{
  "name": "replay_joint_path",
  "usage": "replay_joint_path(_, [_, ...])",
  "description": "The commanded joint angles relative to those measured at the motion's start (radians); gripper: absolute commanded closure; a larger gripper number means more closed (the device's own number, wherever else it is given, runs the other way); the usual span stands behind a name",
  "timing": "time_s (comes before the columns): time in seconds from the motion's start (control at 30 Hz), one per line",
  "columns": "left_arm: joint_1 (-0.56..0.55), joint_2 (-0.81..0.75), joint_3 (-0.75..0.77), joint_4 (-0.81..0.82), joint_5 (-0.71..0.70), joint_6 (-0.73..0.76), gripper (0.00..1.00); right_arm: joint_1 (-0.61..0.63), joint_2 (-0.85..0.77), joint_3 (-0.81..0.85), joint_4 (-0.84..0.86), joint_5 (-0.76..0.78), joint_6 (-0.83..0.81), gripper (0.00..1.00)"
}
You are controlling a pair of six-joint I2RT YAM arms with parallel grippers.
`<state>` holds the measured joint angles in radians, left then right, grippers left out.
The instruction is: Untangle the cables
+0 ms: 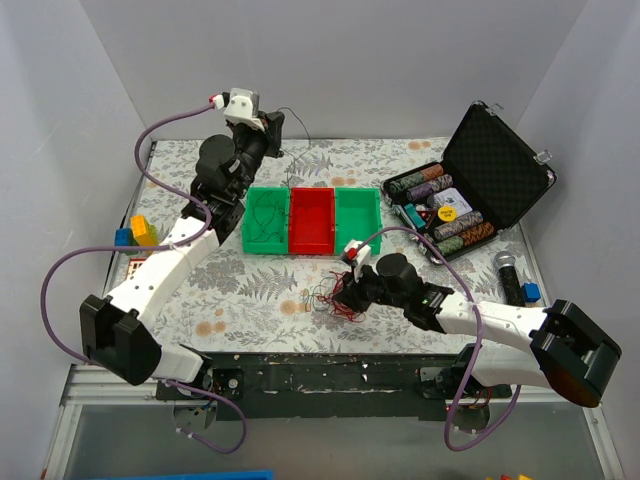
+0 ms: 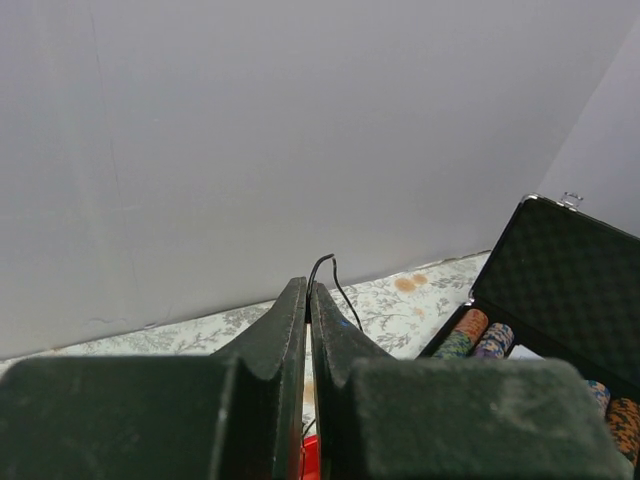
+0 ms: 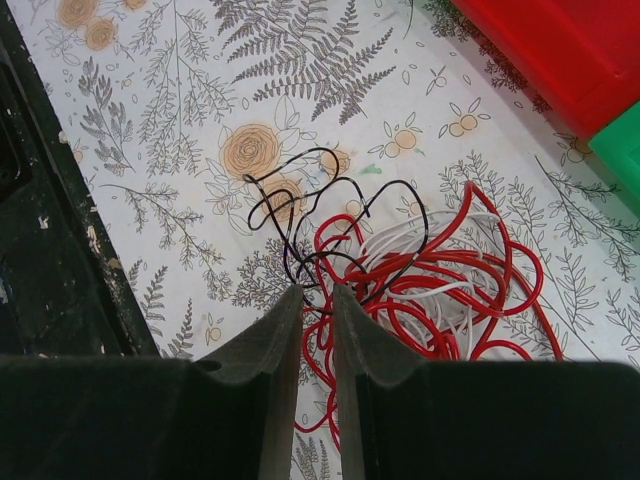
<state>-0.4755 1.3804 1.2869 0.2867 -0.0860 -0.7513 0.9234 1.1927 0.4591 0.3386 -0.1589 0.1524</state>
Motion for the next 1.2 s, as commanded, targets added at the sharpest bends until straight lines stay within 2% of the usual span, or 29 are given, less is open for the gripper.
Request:
replay_joint_path(0.0, [0.000, -0.029, -0.041, 0.017, -0.093, 0.027, 1.00, 0.002, -0.025, -0.022, 0.025, 0.015, 0.006, 0.74])
replay_joint_path(0.47, [0.101, -0.067, -0.107, -0.006, -0.162, -0.037, 1.00, 0.002, -0.012, -0.017, 0.023, 0.016, 0.009, 0.74])
replay_joint_path(0.7, [0.167, -0.096, -0.193, 0.008, -0.190, -0.034, 1.00, 0.002, -0.008, -0.016, 0.022, 0.015, 0.009, 0.74])
replay_joint_path(0.97, [0.264, -0.101, -0.183, 0.005, -0.179, -0.042, 1.00, 0.002, 0.005, -0.007, 0.020, 0.009, 0.006, 0.74])
replay_joint_path(1.17, [0.275, -0.110, -0.202, 0.006, -0.138, -0.037, 1.00, 0.002, -0.001, -0.013, 0.020, 0.015, 0.006, 0.74])
